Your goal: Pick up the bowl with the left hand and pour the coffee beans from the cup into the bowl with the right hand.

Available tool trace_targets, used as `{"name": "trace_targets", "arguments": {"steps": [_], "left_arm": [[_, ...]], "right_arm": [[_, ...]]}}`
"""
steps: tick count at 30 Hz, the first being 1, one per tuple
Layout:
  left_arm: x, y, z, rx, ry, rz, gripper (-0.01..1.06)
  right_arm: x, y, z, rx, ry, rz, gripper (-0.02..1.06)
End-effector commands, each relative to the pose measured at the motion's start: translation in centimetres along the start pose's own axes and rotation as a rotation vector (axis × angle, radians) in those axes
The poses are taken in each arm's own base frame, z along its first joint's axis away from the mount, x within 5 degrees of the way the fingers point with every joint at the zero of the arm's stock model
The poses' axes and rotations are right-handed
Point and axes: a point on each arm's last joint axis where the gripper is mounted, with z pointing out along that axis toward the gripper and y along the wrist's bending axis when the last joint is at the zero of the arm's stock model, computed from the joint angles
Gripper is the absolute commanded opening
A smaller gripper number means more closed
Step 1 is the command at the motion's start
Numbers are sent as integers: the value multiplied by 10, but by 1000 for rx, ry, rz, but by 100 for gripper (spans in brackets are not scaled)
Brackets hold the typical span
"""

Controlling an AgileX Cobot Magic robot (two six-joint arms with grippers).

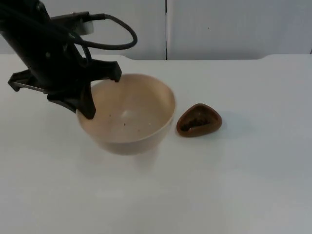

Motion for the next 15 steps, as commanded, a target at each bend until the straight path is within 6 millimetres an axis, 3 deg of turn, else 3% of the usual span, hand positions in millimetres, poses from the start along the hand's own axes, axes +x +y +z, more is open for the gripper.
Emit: {"name": "trace_targets", "arguments": {"steps": [1, 15], "left_arm": [[-1, -4, -6, 41, -12, -46, 0], [5, -3, -5, 33, 48, -82, 0]], "right_arm": [[0, 0, -1, 11, -10, 1, 105], [0, 0, -1, 7, -10, 3, 105]]}}
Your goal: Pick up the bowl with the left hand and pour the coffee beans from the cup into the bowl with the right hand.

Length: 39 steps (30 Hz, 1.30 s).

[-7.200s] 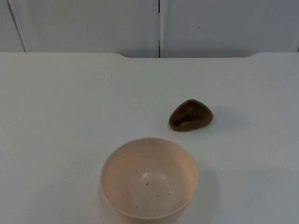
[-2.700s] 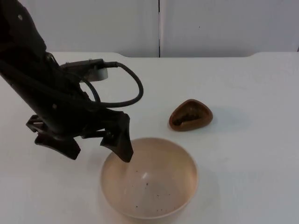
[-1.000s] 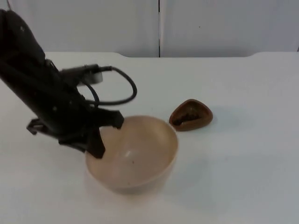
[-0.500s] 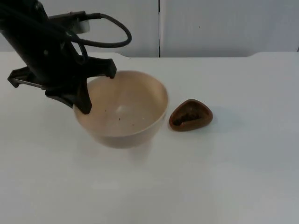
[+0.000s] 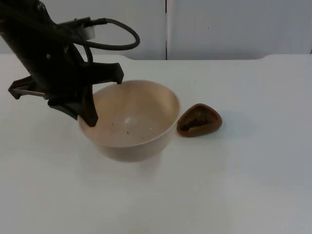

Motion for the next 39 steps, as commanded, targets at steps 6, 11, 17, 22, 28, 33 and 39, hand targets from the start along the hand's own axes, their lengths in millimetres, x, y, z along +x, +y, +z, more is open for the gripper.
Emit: {"name": "trace_targets", "arguments": {"steps": [6, 11, 17, 22, 28, 33, 39], "left_arm": [[-1, 7, -5, -75, -25, -127, 0], [-2, 7, -5, -75, -32, -138, 0], [-3, 7, -5, -76, -41, -136, 0], [-4, 7, -5, -77, -56, -134, 0], [-6, 6, -5, -68, -72, -140, 0], [-6, 6, -5, -66, -78, -141, 0], [-6, 6, -5, -66, -80, -141, 0]], "right_arm": [[0, 0, -1, 7, -10, 3, 105], [-1, 0, -1, 7, -14, 3, 105], [-5, 0, -4, 6, -45, 4, 105], [-27, 0, -1, 6, -103, 3, 105], [-70, 0, 24, 2, -85, 15, 105], [-106, 0, 53, 1, 3, 13, 105], [-142, 0, 84, 1, 88, 13, 105]]}}
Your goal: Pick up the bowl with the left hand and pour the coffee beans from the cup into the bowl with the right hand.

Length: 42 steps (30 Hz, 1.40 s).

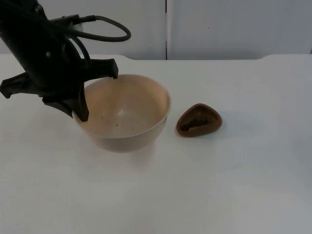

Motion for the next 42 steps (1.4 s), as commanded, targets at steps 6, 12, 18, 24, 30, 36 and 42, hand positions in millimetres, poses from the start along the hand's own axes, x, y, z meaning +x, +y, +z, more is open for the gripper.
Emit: {"name": "trace_targets", "arguments": {"steps": [6, 12, 18, 24, 30, 36, 42], "left_arm": [[-1, -1, -5, 11, -20, -15, 0], [-2, 0, -5, 8, -20, -12, 0], [-2, 0, -5, 8, -20, -12, 0], [-2, 0, -5, 8, -20, -12, 0], [-2, 0, -4, 7, -18, -13, 0], [-2, 0, -3, 6, -17, -13, 0], [-2, 0, -3, 2, -19, -9, 0]], "right_arm": [[-44, -1, 41, 5, 69, 9, 105], [-60, -1, 67, 5, 118, 9, 105], [-72, 1, 80, -13, 143, 29, 105], [-82, 5, 95, -35, 195, 28, 105], [-96, 33, 119, -110, 230, -44, 105], [-109, 72, 156, -188, 335, -140, 105], [-117, 112, 197, -247, 463, -257, 105]]}}
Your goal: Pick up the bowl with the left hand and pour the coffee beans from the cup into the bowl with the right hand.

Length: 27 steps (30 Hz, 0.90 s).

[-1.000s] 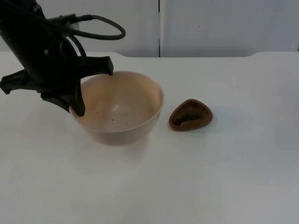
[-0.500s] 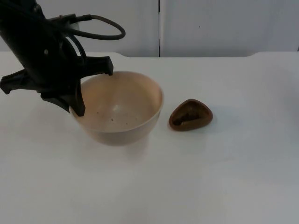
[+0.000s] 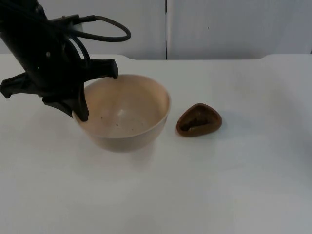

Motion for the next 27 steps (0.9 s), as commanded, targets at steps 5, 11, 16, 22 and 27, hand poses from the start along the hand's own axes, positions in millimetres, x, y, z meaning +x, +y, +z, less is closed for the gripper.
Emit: {"name": "trace_targets", "arguments": {"steps": [5, 11, 16, 22, 27], "left_arm": [[-2, 1, -3, -1, -20, -3, 0], [-2, 1, -3, -1, -20, -3, 0], [-2, 1, -3, -1, -20, -3, 0], [-2, 1, -3, -1, -20, -3, 0], [-2, 1, -3, -1, -20, -3, 0]], "right_arm": [[-21, 26, 40, -40, 139, -111, 105], [-36, 48, 82, -24, 184, -193, 102], [-32, 53, 115, -28, 244, -187, 101], [-28, 54, 146, -31, 256, -188, 101], [-24, 54, 167, -30, 273, -194, 99]]}}
